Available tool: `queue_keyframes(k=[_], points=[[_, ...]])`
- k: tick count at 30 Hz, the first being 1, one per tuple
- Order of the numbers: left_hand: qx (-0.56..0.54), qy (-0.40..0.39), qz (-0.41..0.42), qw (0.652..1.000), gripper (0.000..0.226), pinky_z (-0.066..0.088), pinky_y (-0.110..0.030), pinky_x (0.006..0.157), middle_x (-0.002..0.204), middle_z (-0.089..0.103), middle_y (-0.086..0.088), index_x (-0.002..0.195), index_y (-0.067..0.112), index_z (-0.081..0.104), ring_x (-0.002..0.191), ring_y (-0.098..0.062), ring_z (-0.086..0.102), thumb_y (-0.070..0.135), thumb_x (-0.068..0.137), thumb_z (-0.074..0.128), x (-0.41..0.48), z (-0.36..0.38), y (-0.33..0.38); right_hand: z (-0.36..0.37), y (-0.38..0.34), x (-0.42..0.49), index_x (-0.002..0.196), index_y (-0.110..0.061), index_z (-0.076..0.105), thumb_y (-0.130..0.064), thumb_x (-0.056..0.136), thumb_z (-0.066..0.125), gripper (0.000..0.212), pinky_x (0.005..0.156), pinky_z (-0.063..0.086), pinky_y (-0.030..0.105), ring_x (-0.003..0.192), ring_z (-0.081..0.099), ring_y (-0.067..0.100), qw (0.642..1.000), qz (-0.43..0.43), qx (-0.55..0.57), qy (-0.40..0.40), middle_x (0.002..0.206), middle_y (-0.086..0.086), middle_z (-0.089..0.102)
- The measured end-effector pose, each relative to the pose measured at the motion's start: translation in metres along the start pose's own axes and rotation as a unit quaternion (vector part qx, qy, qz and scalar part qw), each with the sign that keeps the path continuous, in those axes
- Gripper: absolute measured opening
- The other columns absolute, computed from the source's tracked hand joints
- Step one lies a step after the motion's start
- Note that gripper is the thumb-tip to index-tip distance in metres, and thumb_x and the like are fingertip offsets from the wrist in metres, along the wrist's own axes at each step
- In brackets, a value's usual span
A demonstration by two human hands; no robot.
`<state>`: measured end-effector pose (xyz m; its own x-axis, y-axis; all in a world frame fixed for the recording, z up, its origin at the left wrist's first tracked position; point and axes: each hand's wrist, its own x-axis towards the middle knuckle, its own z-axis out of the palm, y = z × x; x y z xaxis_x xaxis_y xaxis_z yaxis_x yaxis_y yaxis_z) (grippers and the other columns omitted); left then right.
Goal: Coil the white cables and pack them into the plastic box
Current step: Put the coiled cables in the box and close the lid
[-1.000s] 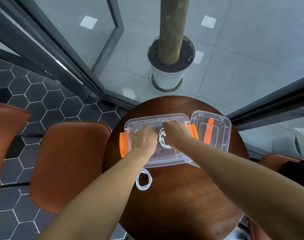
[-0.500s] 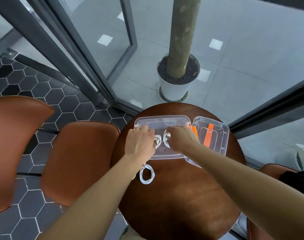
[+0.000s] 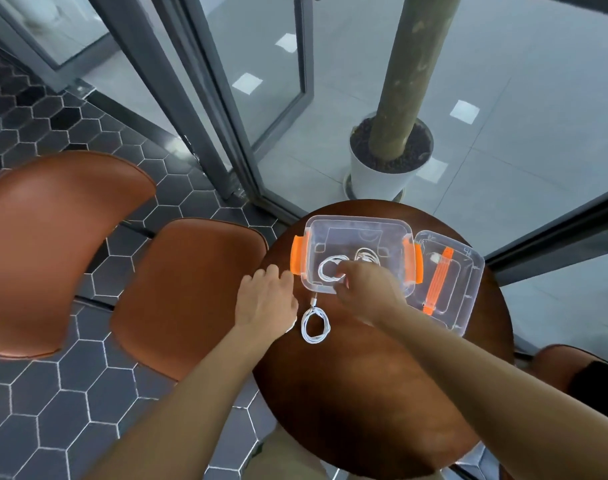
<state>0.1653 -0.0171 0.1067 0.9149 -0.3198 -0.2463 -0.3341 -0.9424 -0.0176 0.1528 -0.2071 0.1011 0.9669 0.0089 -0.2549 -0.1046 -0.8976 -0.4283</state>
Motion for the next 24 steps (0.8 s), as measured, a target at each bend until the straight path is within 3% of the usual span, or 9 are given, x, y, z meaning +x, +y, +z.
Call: queue_keyframes(k=[6,13,18,24], points=[[-0.021,-0.035,-0.035,0.999,0.026,0.047,-0.037,0.077,0.108,0.061,-0.005,0.115,0.018,0.058,0.094,-0.024,0.06,0.033,0.097,0.049,-0.01,0.024,-0.016,0.028,-0.015,-0.01,0.107,-0.023,0.071,-0.028,0.094,0.051,0.024,0.068,0.05,0.029,0.087,0.07,0.026,0.999,0.018,0.017,-0.044,0.099,0.002,0.076],[-0.077,-0.087,-0.059,0.991,0.023,0.049,-0.04,0.075,0.11,0.059,-0.008,0.115,0.014,0.057,0.098,-0.029,0.06,0.027,0.096,0.051,-0.008,0.061,-0.023,0.075,-0.012,-0.015,0.097,-0.02,0.068,-0.026,0.087,0.056,0.016,0.073,0.053,0.034,0.091,0.066,0.028,0.981,0.119,0.04,-0.145,0.099,0.002,0.071],[-0.131,-0.091,-0.09,0.983,0.019,0.045,-0.038,0.069,0.108,0.06,-0.011,0.109,0.011,0.057,0.094,-0.032,0.063,0.026,0.097,0.052,0.003,0.088,-0.023,0.104,-0.002,-0.006,0.105,-0.02,0.062,-0.033,0.09,0.059,0.019,0.071,0.048,0.031,0.094,0.066,0.028,0.969,0.194,0.038,-0.146,0.103,0.002,0.07],[-0.171,-0.109,-0.139,0.969,0.024,0.049,-0.038,0.076,0.11,0.062,-0.014,0.111,0.007,0.059,0.097,-0.034,0.065,0.026,0.097,0.056,0.015,0.117,-0.028,0.128,0.005,0.004,0.101,-0.019,0.058,-0.037,0.088,0.061,0.022,0.077,0.059,0.038,0.079,0.07,0.03,0.959,0.241,0.055,-0.142,0.093,0.003,0.069]])
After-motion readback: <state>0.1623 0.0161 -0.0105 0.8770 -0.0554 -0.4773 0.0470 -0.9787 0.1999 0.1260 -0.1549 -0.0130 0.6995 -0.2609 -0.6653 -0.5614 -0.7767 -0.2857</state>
